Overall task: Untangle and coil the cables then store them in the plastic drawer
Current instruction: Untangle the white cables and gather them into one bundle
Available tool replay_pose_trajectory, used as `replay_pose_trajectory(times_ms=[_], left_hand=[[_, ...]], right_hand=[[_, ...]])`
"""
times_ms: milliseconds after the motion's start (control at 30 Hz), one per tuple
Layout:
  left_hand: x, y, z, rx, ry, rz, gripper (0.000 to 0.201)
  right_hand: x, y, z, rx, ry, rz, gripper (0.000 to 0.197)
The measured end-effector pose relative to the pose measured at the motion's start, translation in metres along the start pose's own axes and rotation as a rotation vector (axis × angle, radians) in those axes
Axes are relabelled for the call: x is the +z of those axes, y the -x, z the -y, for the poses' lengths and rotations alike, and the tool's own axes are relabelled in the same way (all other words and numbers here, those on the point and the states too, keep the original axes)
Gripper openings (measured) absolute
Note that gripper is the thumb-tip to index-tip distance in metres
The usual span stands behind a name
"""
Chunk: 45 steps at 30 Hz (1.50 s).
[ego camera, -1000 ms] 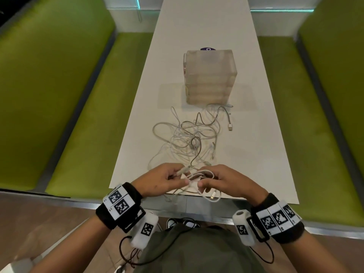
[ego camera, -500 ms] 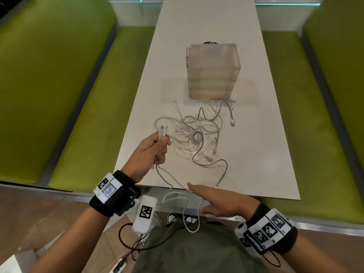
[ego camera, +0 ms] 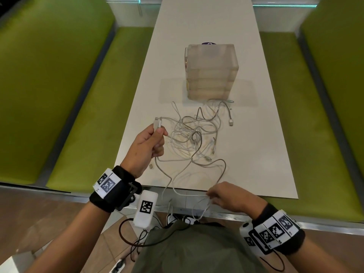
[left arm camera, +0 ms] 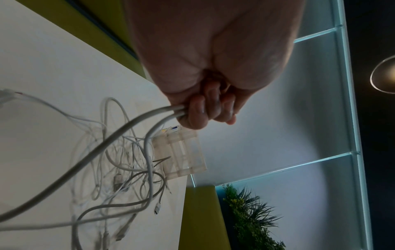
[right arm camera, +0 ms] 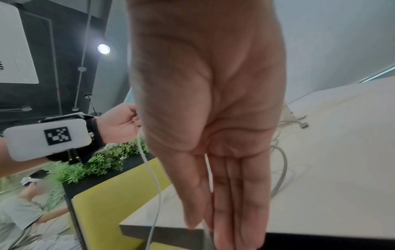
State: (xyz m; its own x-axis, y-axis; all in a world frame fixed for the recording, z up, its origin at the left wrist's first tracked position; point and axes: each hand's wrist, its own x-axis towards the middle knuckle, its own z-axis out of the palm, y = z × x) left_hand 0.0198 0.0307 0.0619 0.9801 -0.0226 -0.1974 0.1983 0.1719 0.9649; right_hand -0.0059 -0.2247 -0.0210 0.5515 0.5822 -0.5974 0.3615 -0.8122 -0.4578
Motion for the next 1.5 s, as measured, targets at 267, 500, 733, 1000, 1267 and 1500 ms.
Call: replay_pose_trajectory(times_ms=[267,500,733,1000,1267,1500], left_hand=[[0.007,0.001,0.003,-0.022,-0.013,0.047,0.02],[0.013,0.003,0.014,-0.082,-0.055,0.043,0.021],[0.022,0.0,0.027,-0.035,-0.002,0.0,0.021],[0.049,-0.009,0.024,0.033,0.089,0.084,0.012],[0.049,-0.009,0.023,-0.029,0.201,0.099,0.016],[0.048,-0.011,0.018,0.031,0.164,-0.019,0.019]], right_hand=[[-0.016,-0.005,-0.007,0.001,-0.085,-0.23,0.027],[-0.007,-0.015,-0.035,0.034,0.153,-0.354,0.017],[-0.049,-0.002,0.002,-0.104,-0.503,-0.781,0.007],[-0.08,-0.015,0.066,-0.262,-1.22,-0.802,0.008],[-0.079,-0.028,0.063,-0.284,-1.262,-0.79,0.02],[-0.08,-0.042,0.051,-0.169,-0.848,-0.541,0.04]])
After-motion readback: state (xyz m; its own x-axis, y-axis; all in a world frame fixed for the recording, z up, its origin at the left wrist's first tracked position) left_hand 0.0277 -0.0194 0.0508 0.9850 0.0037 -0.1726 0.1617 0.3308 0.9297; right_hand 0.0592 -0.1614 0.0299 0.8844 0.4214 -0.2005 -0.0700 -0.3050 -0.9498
